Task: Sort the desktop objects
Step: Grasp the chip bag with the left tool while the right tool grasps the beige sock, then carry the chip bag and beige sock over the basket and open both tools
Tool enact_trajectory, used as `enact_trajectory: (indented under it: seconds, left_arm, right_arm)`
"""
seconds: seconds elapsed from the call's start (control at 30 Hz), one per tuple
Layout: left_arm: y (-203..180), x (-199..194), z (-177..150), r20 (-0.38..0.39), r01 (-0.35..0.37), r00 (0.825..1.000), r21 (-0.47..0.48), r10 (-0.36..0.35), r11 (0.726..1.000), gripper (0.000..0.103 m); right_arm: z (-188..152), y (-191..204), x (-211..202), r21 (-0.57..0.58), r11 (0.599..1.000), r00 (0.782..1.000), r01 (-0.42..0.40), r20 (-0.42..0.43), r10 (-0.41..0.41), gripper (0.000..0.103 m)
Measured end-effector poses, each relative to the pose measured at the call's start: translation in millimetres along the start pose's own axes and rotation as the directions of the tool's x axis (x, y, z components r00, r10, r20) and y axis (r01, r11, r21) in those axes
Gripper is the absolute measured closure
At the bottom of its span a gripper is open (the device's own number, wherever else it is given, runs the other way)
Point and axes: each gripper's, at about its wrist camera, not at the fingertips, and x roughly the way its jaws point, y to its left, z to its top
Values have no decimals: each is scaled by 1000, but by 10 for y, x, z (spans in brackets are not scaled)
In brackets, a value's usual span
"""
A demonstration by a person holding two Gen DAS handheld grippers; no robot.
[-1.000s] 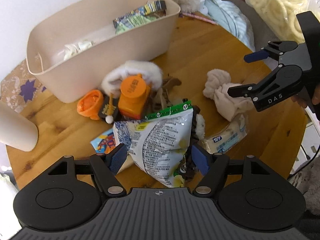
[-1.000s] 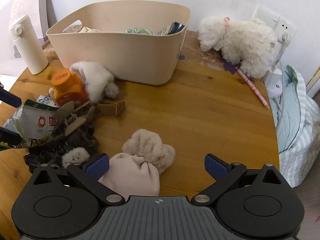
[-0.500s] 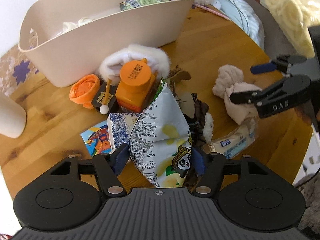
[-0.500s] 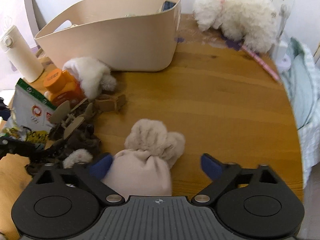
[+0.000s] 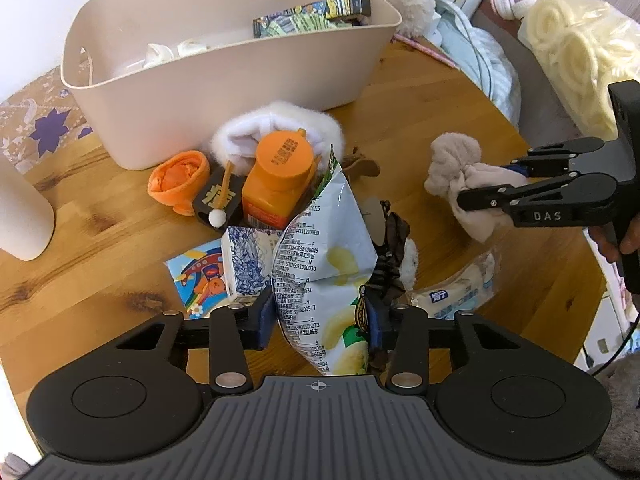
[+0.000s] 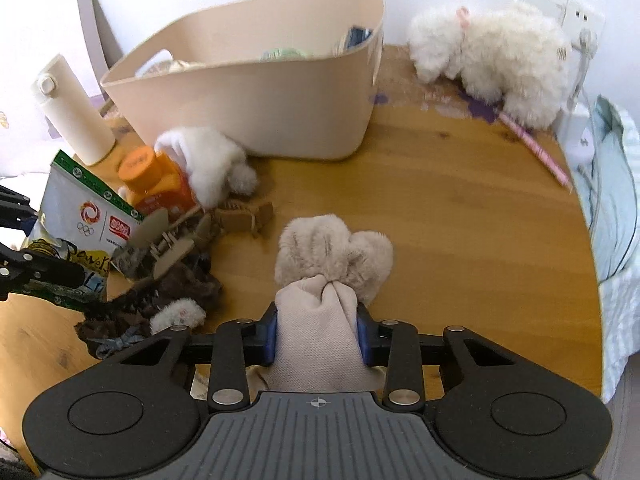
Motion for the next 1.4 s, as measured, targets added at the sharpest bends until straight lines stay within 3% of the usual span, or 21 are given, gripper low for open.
enact_trajectory:
  seconds: [0.37,0.8,1.4]
  left_arm:
    - [-7,-163,63,29,18,999,3,-18,1000,60]
    - [106,-482,316,121,25,992,-9,-24,1000,61]
    - [512,-785,757,223,-21,974,-55,32,998,61]
  right_arm:
    - [293,-99,-304,-40,999,995,4,99,0,69]
    - [599,-110,-509,-87,996,982,11,190,5,69]
    - [1168,34,-596,-173,985,959,12,281,37,69]
